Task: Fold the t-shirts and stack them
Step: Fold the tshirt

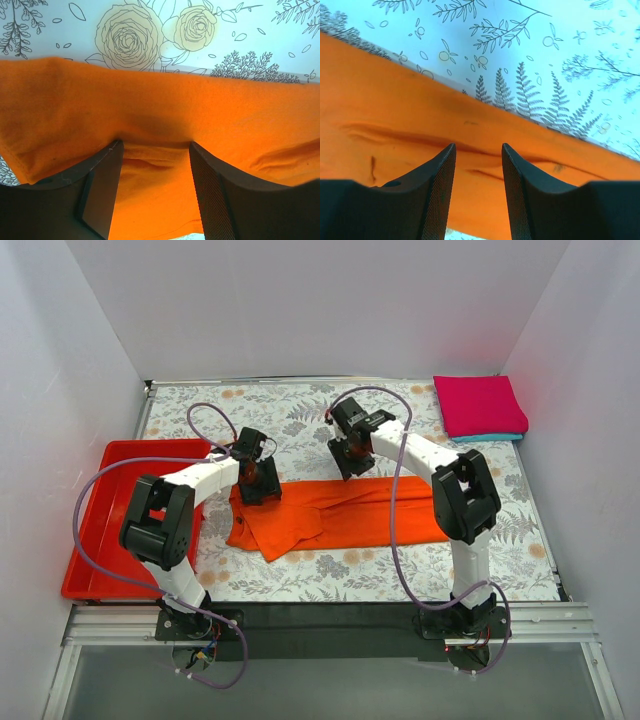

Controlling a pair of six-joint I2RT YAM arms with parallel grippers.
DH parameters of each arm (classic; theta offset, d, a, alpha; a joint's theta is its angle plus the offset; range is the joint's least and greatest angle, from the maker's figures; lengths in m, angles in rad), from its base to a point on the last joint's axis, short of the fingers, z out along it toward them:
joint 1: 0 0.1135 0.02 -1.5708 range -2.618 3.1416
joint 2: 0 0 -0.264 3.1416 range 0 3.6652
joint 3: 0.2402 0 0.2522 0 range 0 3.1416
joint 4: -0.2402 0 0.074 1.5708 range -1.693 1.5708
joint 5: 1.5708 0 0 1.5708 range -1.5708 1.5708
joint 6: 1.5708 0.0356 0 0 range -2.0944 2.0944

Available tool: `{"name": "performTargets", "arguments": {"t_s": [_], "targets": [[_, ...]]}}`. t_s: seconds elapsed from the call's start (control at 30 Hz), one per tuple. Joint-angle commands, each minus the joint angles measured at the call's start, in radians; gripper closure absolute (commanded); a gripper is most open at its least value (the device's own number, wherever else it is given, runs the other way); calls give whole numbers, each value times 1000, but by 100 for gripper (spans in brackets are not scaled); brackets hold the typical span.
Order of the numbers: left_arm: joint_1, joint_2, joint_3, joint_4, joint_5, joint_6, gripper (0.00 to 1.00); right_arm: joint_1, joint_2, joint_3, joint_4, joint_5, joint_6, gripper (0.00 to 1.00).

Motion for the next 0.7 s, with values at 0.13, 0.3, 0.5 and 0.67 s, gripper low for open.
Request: {"name": "performTargets", "arguments": {"t_s": [0.13, 0.3, 0.5, 0.67], "targets": [[4, -11, -14, -1, -5, -6, 48, 7, 56, -40, 32, -8, 27, 59], [4, -9, -15, -6, -7, -8, 48, 5, 40, -100, 50, -11, 40, 60], [6, -22, -24, -15, -15, -6, 48, 7, 4, -159, 46, 4, 43, 61], [4, -29, -32, -21, -12, -8, 48, 7, -29, -214, 33, -2, 53, 61]]}}
